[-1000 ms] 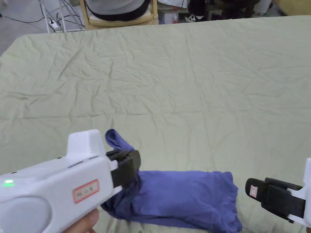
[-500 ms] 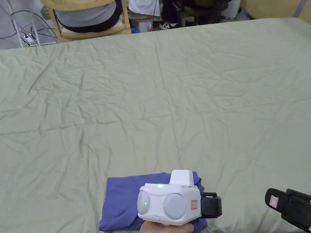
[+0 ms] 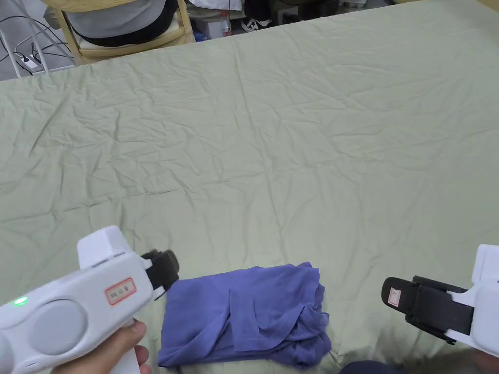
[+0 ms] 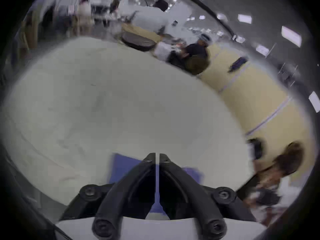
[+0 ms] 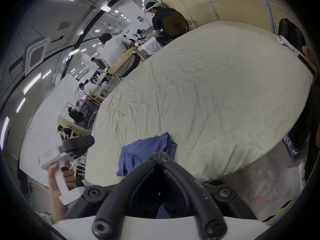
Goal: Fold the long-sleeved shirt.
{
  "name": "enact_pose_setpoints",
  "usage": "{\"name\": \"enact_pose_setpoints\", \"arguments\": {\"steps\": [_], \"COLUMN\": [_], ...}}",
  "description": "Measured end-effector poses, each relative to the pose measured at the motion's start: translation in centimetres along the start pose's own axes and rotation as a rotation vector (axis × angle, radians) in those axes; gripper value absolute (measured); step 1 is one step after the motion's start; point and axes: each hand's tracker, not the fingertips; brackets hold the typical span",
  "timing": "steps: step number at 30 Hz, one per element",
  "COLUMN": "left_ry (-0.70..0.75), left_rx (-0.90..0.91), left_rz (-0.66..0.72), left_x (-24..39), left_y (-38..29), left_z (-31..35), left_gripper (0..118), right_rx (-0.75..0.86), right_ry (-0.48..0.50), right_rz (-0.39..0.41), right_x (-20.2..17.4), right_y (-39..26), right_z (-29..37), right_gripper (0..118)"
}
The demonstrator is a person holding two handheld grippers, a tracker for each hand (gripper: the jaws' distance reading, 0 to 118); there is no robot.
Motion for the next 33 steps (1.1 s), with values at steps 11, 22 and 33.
{"name": "enact_pose_setpoints", "arguments": {"steps": [11, 22, 33], "left_ry": [-0.236, -0.505, -0.158], "left_rx": [-0.255, -0.402, -0.201], "left_rz": [-0.255, -0.197, 0.033], "left_x": [9.4, 13.9, -5.6], "left_y": [-10.8, -11.7, -2.5], "left_z": [-5.6, -5.2, -0.2], "left_gripper": [2, 1, 2], "right_rx": [-0.031, -0.055, -0.256], "right_ry": [-0.018, -0.068, -0.086], "right_rz": [-0.028, -0.032, -0.012], "right_x": [0.7, 0.9, -5.2], "right_y": [-0.9, -0.8, 1.3], "right_z": [0.1, -0.8, -10.9], "right_gripper": [1, 1, 2]}}
